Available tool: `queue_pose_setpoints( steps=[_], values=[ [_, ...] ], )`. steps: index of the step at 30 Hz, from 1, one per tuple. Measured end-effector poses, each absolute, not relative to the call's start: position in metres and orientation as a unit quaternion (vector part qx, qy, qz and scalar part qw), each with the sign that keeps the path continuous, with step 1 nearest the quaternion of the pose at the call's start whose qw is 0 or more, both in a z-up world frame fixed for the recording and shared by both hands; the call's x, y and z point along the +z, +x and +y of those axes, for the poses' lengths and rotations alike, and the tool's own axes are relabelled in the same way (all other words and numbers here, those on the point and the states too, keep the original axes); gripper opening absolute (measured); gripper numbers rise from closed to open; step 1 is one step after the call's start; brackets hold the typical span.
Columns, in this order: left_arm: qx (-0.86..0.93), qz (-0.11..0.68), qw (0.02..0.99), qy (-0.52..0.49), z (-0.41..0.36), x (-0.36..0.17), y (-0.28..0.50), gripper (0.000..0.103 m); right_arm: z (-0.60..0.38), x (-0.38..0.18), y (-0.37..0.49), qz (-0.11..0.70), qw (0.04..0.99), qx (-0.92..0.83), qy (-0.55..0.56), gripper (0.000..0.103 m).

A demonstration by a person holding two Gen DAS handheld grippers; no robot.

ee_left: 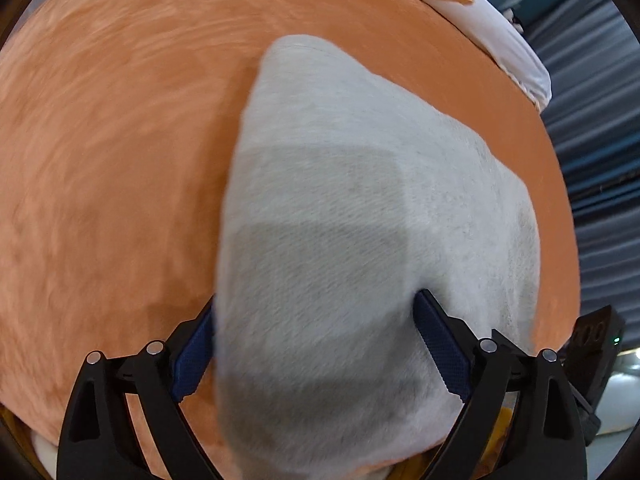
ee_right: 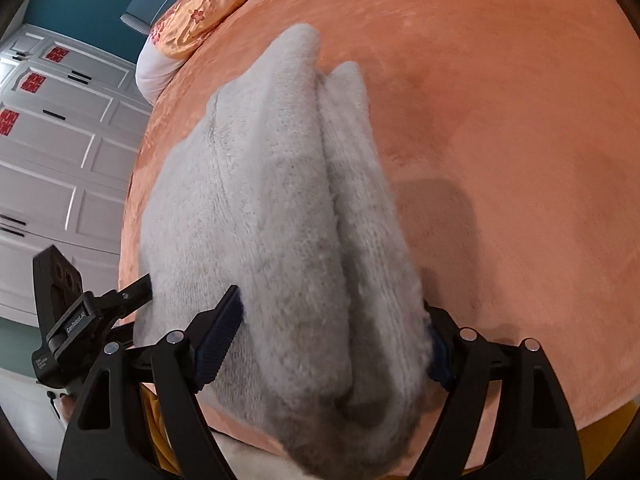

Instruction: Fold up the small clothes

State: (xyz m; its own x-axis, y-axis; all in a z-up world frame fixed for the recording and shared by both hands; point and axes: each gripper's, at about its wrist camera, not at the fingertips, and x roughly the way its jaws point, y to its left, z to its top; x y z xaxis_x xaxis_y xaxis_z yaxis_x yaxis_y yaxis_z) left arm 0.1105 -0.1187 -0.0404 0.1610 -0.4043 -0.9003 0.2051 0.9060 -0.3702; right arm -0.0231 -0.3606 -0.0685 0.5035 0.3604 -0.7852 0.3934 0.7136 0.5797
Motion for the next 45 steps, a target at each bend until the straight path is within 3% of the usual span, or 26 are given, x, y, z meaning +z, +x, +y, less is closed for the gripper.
queue_pose_setpoints(
  steps=[4,10,12,13,15,19,22,29,39,42,45],
  values=[
    [-0.198,0.608,0.767,-0.049,-0.131,-0.043,0.115,0.097,-0.358,-0.07,-0.016,0.499,0.782,-0.011,0.372,0.078],
    [-0.203,0.612,0.763,-0.045,-0.137,-0.048,0.122,0.098,-0.358,-0.071,-0.013,0.499,0.784,-0.011,0.37,0.077],
    [-0.208,0.613,0.761,-0.046,-0.137,-0.047,0.122,0.096,-0.358,-0.069,-0.013,0.497,0.784,-0.008,0.372,0.066],
    [-0.212,0.613,0.76,-0.046,-0.139,-0.045,0.124,0.091,-0.359,-0.068,-0.014,0.495,0.782,-0.002,0.378,0.062],
    [-0.222,0.611,0.759,-0.047,-0.139,-0.038,0.122,0.079,-0.357,-0.06,-0.016,0.49,0.785,0.003,0.377,0.039],
    [-0.251,0.597,0.759,-0.063,-0.127,-0.012,0.111,0.05,-0.352,-0.024,-0.026,0.464,0.808,0.004,0.363,0.032],
    [-0.289,0.578,0.759,-0.077,-0.12,0.021,0.099,0.04,-0.347,0.012,-0.043,0.434,0.828,0.009,0.355,0.032],
    [-0.375,0.49,0.783,-0.078,-0.113,0.116,0.055,0.038,-0.338,0.105,-0.106,0.34,0.881,0.007,0.328,0.031],
    [-0.435,0.272,0.855,-0.074,-0.051,0.277,0.024,0.038,-0.282,0.254,-0.125,0.142,0.961,0.064,0.228,0.031],
    [-0.416,0.248,0.872,-0.073,-0.025,0.287,0.045,0.039,-0.269,0.259,-0.092,0.131,0.961,0.087,0.227,0.032],
    [-0.381,0.267,0.882,-0.068,-0.004,0.257,0.085,0.044,-0.263,0.227,-0.047,0.165,0.951,0.095,0.243,0.037]
  ],
)
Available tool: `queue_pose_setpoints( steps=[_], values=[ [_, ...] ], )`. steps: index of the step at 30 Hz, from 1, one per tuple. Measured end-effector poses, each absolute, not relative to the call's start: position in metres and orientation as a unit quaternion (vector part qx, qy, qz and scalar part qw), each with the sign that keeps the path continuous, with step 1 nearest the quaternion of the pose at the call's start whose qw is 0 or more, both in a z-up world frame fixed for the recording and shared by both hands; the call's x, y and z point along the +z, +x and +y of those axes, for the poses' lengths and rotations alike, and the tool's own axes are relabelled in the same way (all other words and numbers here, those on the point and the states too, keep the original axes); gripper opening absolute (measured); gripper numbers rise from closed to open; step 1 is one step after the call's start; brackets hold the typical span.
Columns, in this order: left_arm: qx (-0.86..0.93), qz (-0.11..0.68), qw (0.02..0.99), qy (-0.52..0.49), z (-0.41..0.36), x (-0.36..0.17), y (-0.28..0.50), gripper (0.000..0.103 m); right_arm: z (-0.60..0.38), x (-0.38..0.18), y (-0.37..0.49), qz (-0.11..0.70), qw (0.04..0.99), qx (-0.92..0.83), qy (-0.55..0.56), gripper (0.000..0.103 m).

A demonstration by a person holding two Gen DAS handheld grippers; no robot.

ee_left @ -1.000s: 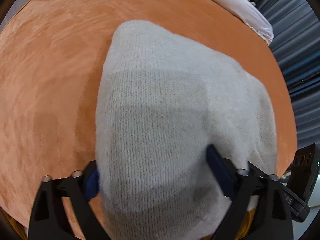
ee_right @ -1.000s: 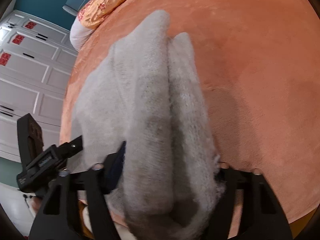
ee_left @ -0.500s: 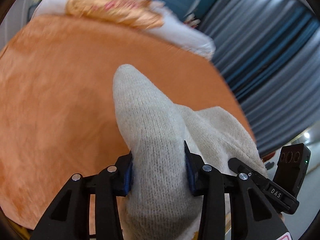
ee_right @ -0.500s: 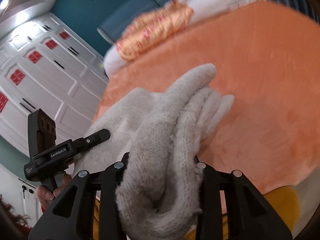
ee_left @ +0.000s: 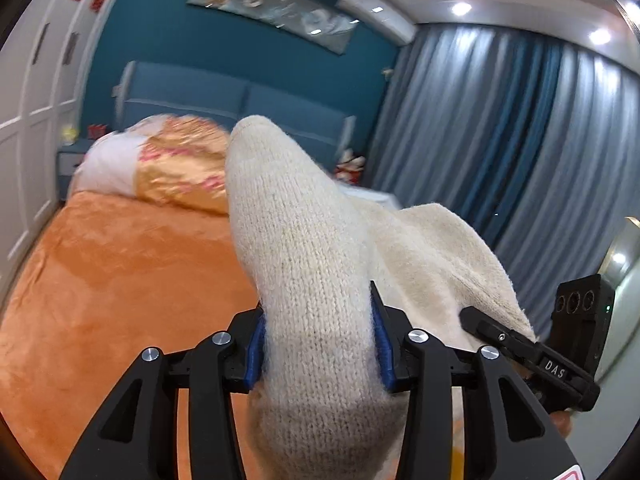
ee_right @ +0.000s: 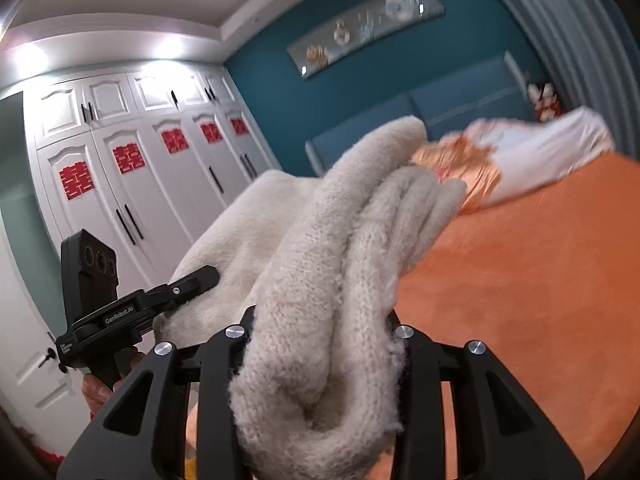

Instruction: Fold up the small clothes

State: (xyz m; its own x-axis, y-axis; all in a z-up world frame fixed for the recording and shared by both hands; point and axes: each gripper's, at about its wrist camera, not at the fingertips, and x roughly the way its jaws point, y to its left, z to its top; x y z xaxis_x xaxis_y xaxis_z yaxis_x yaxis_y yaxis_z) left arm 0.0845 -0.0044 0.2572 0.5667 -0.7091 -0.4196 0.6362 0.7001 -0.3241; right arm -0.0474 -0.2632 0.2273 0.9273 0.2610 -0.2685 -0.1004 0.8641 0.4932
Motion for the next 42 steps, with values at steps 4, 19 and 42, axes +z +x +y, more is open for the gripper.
queue_pose_setpoints(
  steps=[4,19,42],
  values=[
    [-0.285,0.377,0.88,-0.046,0.022,0.142,0.145,0.06,-0.254,0.109,0.026,0.306,0.912,0.051,0.27,0.049],
    [-0.203,0.472,0.855,-0.076,0.054,0.048,0.128,0.056,-0.219,0.039,0.037,0.407,0.894,-0.023,0.183,0.009],
    [-0.161,0.544,0.824,-0.015,0.021,-0.037,0.148,0.067,-0.25,-0.023,0.101,0.503,0.849,-0.019,0.16,0.018]
  ],
)
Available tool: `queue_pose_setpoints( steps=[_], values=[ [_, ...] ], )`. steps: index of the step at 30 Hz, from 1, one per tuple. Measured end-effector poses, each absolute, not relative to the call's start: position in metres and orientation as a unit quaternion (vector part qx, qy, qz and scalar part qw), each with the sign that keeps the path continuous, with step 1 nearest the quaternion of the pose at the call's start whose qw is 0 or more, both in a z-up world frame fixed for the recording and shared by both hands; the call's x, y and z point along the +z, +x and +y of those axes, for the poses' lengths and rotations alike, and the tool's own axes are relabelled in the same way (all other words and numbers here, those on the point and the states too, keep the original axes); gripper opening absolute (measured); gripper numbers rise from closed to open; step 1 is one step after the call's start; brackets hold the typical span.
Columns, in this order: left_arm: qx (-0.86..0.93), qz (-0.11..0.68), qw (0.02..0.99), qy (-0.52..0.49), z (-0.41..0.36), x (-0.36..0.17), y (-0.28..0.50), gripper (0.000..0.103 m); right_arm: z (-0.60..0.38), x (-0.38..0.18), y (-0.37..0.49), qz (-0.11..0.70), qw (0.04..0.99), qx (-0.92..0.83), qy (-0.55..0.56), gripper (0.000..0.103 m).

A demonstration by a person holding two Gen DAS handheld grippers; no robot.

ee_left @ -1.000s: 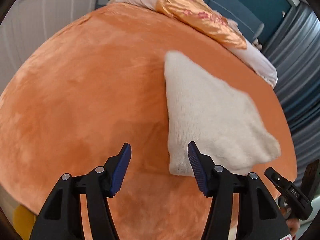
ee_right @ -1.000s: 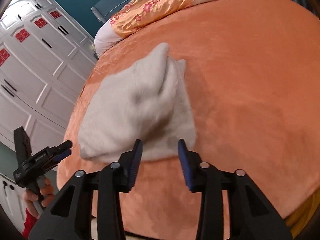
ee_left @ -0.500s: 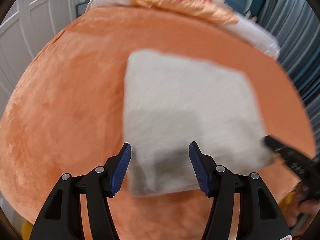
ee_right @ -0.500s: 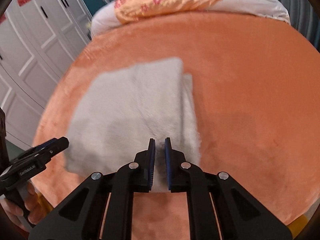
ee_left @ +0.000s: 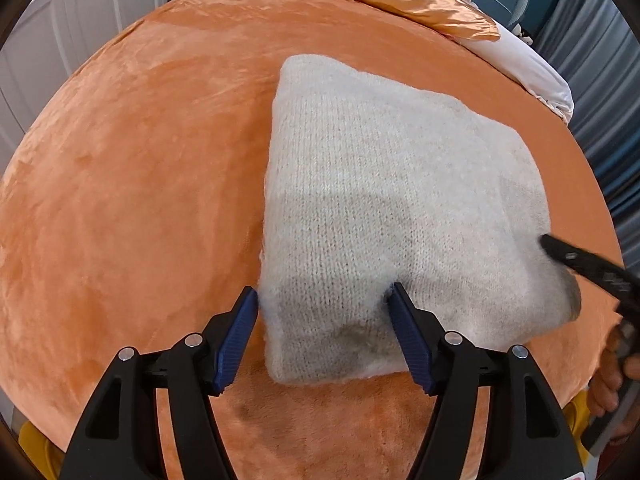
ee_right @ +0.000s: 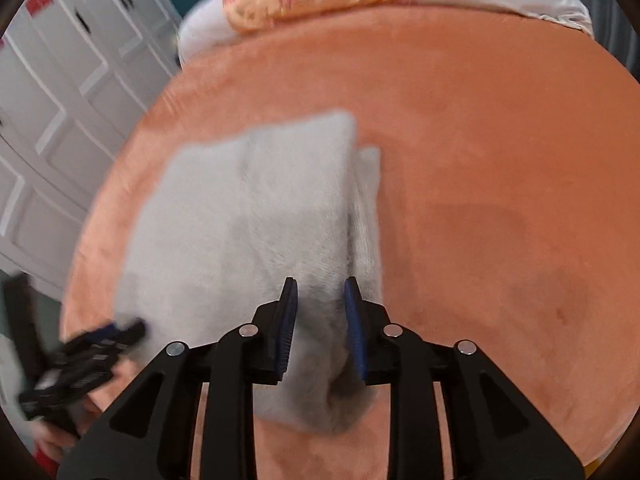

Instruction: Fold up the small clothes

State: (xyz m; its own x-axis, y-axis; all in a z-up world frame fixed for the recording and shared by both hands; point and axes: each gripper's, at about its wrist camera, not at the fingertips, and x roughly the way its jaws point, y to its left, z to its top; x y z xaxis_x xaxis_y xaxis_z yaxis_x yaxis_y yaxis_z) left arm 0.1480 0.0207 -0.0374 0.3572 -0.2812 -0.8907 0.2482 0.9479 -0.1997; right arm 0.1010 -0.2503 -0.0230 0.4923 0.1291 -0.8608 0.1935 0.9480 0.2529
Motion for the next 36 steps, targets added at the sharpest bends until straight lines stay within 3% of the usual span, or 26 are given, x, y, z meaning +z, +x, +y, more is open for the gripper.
queue_pose_setpoints(
  steps=[2,5,8,16,23,31,36],
  values=[
    [-0.16,0.541,0.826,-0.005,0.02,-0.037,0.146,0.068,-0.255,-0.02,0.099,0.491,0.855,-0.024,0.167,0.007],
    [-0.159,0.54,0.827,0.01,0.018,-0.041,0.143,0.071,-0.263,-0.034,0.098,0.5,0.848,-0.035,0.174,0.005],
    [-0.152,0.542,0.826,0.026,0.011,-0.048,0.141,0.073,-0.261,-0.043,0.099,0.505,0.846,-0.04,0.164,0.006],
    [-0.128,0.522,0.841,0.059,0.005,-0.028,0.128,0.072,-0.243,0.024,0.042,0.447,0.879,-0.039,0.163,0.007],
    [-0.112,0.532,0.836,0.076,-0.002,-0.037,0.122,0.072,-0.238,-0.033,0.033,0.516,0.847,-0.057,0.112,0.006],
    [-0.107,0.519,0.845,0.075,-0.006,-0.016,0.099,0.071,-0.233,0.02,-0.005,0.459,0.877,-0.055,0.128,0.007],
    [-0.101,0.512,0.85,0.075,-0.012,-0.012,0.075,0.074,-0.218,0.013,-0.028,0.462,0.876,-0.066,0.122,0.009]
  ],
)
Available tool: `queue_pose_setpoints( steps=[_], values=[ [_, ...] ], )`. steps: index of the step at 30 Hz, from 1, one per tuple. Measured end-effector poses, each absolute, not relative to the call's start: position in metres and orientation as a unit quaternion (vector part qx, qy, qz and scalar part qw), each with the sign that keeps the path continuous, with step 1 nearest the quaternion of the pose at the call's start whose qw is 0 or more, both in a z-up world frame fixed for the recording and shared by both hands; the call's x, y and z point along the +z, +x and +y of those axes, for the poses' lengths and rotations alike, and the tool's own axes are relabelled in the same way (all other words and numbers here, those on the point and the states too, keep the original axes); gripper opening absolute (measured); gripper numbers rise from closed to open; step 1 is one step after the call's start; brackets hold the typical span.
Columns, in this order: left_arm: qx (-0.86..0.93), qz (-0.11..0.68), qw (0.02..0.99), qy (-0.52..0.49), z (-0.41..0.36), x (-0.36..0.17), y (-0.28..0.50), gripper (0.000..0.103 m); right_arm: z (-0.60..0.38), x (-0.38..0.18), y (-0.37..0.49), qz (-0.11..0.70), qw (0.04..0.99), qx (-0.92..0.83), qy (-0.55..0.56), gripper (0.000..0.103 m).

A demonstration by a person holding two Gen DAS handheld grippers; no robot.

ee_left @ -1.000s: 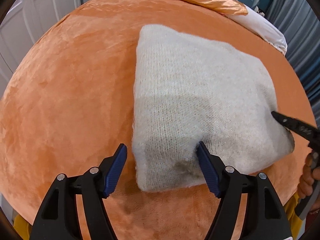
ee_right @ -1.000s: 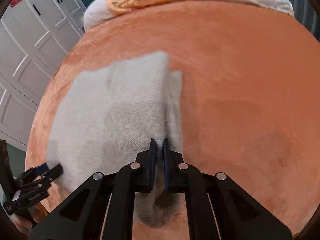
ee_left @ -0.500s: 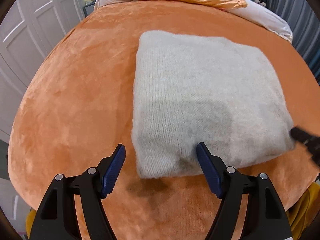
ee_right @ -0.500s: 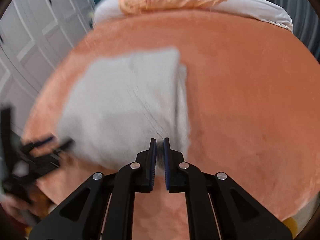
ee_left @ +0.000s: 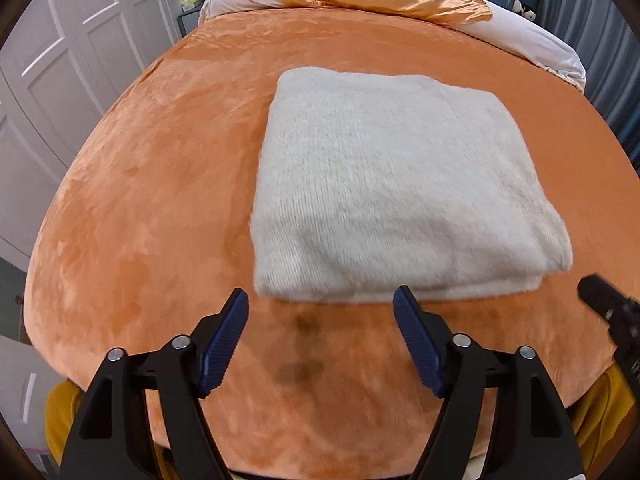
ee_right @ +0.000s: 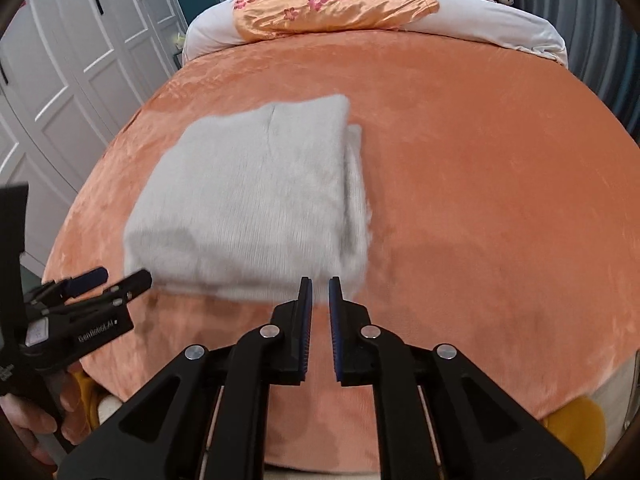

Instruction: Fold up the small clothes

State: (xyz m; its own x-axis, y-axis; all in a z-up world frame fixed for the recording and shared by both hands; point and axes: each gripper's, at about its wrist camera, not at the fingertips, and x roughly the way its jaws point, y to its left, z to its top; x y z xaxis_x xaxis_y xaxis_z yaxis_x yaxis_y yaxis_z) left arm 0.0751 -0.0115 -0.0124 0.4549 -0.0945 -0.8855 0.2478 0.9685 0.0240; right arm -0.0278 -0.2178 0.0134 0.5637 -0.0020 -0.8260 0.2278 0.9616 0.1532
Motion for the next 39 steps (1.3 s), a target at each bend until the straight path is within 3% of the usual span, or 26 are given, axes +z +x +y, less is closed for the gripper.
queue_pose_setpoints(
  steps=[5,13,27,39],
  values=[
    [-0.099,0.512,0.849,0.082,-0.015,-0.022,0.058,0.074,-0.205,-0.013,-0.036,0.478,0.865,-0.085,0.126,0.018],
    [-0.084,0.523,0.845,0.073,-0.014,-0.052,0.042,0.074,-0.187,-0.046,-0.048,0.493,0.855,-0.106,0.121,0.019],
    [-0.073,0.481,0.87,0.082,-0.015,-0.077,0.017,0.085,-0.157,-0.065,-0.052,0.464,0.876,-0.111,0.066,0.051],
    [-0.074,0.464,0.88,0.075,-0.012,-0.083,0.018,0.092,-0.152,-0.071,-0.061,0.439,0.887,-0.126,0.059,0.054]
  ],
)
